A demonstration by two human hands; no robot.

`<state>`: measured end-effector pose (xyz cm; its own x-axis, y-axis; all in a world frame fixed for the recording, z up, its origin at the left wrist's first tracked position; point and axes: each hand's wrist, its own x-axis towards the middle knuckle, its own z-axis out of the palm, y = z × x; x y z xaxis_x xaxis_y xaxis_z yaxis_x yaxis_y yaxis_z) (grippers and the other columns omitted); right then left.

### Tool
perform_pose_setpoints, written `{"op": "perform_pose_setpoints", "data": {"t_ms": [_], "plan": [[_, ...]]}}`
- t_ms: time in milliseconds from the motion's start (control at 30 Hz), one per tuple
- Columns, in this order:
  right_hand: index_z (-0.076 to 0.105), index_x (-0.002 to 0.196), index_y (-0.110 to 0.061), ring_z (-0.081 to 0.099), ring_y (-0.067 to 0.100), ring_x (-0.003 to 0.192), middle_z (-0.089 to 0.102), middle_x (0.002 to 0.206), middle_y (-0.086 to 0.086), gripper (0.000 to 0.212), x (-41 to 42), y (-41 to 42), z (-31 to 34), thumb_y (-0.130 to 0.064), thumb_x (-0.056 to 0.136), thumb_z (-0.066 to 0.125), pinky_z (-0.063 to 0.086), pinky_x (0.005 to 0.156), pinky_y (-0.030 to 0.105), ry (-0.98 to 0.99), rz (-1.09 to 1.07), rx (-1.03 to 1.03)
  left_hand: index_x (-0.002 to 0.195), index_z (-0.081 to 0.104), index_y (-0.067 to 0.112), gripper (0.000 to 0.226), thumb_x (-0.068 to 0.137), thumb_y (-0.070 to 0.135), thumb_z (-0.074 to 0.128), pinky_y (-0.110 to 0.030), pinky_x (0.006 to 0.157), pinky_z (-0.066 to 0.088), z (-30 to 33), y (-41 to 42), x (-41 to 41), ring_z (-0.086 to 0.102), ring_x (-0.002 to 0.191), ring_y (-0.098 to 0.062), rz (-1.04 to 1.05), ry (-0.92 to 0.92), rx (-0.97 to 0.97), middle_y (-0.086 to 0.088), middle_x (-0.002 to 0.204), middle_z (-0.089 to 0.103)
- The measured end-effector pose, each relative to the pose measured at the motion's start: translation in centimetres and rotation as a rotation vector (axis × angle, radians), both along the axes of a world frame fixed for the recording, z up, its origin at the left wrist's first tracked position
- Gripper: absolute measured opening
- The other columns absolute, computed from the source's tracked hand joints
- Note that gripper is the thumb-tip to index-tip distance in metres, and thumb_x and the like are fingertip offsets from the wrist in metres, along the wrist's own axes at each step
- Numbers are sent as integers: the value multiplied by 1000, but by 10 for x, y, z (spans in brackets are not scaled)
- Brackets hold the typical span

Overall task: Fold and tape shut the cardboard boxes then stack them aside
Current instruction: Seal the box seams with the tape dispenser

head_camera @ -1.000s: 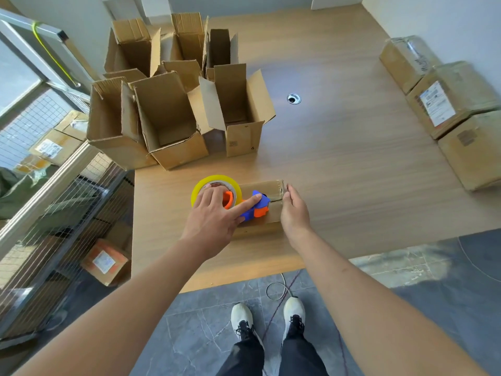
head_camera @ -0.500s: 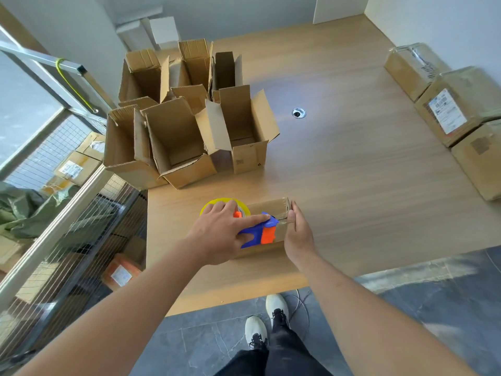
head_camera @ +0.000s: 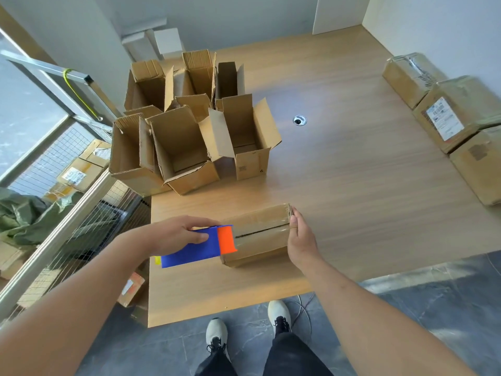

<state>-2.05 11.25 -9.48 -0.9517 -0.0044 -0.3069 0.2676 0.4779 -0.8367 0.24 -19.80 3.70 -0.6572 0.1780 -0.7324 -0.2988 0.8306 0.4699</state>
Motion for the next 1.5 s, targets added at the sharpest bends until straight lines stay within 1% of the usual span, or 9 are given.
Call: {"op": "perform_pose_setpoints", "data": {"t_ms": [167,333,433,533,600,667,933,1167,1500], "plan": [[42,153,-34,55,20,131,56,147,-6,48,0,-5,-1,-45,110,24,40,95,27,18,-3,127,127,57,66,37,104,36,55,-45,109,44,-23,-51,14,63,115,-20,115,-82,138,12,129,67],[63,115,-12,58,39,86,53,106,16,17,3,-29,8,-13,99,60,50,68,45,358,-78,800,126,59,65,36,95,45,59,-46,112,43,-58,-56,17,63,118,-18,141,-82,187,12,129,67],[56,133,-4,60,38,85,57,109,22,53,0,-64,27,10,82,59,52,72,46,332,-35,938,125,57,67,35,98,45,56,-48,110,44,-68,-54,22,62,115,-20,158,-46,209,11,127,67],[16,161,-4,31,44,147,21,162,30,72,19,-100,34,-17,99,50,29,121,48,148,37,828,123,54,72,36,100,44,53,-49,108,44,-74,-54,28,60,112,-23,150,-12,233,10,126,65],[-4,163,-8,-5,39,157,-10,167,26,83,38,-117,27,-57,103,27,-2,127,48,140,154,780,126,53,71,37,100,44,53,-48,109,43,-78,-54,32,59,113,-20,146,1,260,12,128,64],[-18,161,-14,-20,37,155,-26,164,24,94,46,-124,20,-76,95,5,-15,124,49,110,257,831,127,53,70,38,98,45,54,-46,110,42,-79,-57,36,59,115,-20,141,1,301,14,130,63],[-30,156,-21,-32,34,150,-37,160,20,93,36,-122,18,-80,94,7,-15,124,51,28,381,882,133,52,63,41,108,31,51,-29,103,38,-84,-87,47,53,120,5,100,-10,421,37,127,59],[-34,155,-24,-35,32,149,-40,159,17,94,36,-122,22,-83,92,5,-14,125,52,-13,392,870,129,47,73,40,108,39,48,-39,113,37,-90,-92,44,53,124,-8,16,7,360,28,135,56],[-35,154,-22,-41,31,146,-46,155,17,122,35,-125,31,-101,73,13,-16,124,53,-70,413,865,143,43,54,36,109,43,40,-42,106,38,-88,-67,33,53,117,-18,-11,-4,225,10,133,56]]}}
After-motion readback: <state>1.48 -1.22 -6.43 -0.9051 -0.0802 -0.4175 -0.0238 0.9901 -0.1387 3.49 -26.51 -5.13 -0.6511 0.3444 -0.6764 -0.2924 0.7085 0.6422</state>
